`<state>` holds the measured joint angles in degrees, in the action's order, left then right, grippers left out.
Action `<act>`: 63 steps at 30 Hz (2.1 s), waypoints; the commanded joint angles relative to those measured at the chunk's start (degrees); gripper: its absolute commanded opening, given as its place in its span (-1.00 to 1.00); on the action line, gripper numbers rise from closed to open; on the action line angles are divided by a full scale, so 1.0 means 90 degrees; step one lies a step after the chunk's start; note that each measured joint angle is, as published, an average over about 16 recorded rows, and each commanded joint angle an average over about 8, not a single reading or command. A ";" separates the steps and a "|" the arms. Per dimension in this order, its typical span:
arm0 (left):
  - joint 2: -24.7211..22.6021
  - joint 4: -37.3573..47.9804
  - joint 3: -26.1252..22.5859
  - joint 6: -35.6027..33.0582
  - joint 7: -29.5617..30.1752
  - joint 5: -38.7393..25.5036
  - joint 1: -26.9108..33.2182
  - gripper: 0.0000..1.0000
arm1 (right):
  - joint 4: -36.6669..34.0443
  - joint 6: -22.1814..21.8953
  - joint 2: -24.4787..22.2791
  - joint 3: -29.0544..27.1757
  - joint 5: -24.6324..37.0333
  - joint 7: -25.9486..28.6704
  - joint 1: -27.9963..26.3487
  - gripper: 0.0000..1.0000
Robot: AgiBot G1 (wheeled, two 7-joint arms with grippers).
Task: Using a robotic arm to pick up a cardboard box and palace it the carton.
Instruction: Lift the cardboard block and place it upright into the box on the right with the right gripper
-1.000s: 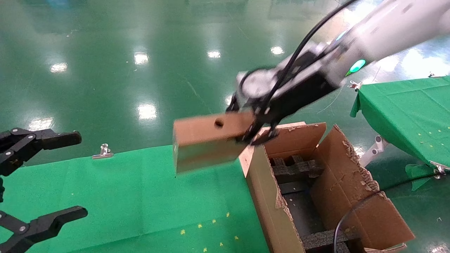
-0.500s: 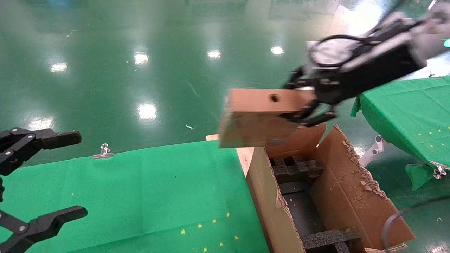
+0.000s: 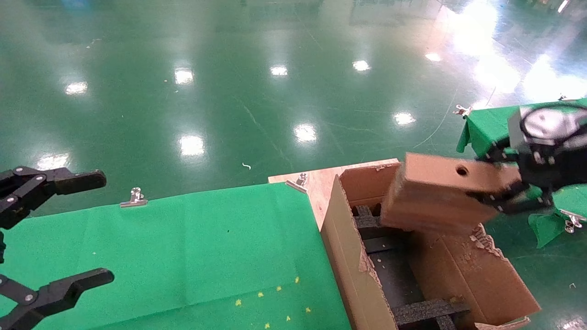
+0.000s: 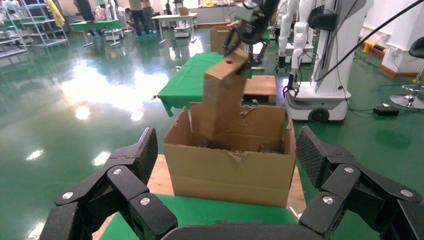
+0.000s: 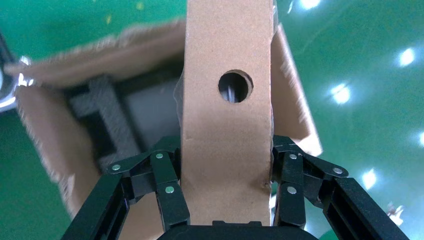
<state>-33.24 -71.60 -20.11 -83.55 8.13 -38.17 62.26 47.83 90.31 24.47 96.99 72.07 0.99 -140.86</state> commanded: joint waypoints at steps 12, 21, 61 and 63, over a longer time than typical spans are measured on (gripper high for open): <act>0.0001 0.0002 -0.0001 0.0002 0.0000 0.0003 -0.0001 1.00 | 0.0274 -0.0270 -0.0213 0.0421 0.0013 0.0048 0.0222 -1.00; 0.0000 0.0003 -0.0001 0.0002 -0.0001 0.0003 -0.0002 1.00 | 0.0739 -0.1242 -0.0410 0.0533 -0.0237 0.0997 0.0843 -1.00; 0.0001 0.0005 -0.0001 0.0004 -0.0002 0.0005 -0.0003 1.00 | 0.3182 -0.3879 -0.1713 0.1237 0.1812 0.8631 0.1580 -1.00; 0.0001 0.0005 -0.0001 0.0004 -0.0002 0.0005 -0.0002 1.00 | 0.3254 -0.3800 -0.1622 0.1274 0.2011 0.9163 0.1584 -1.00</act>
<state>-33.22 -71.55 -20.12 -83.52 8.11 -38.12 62.24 76.65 55.79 10.37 108.45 89.94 82.32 -126.42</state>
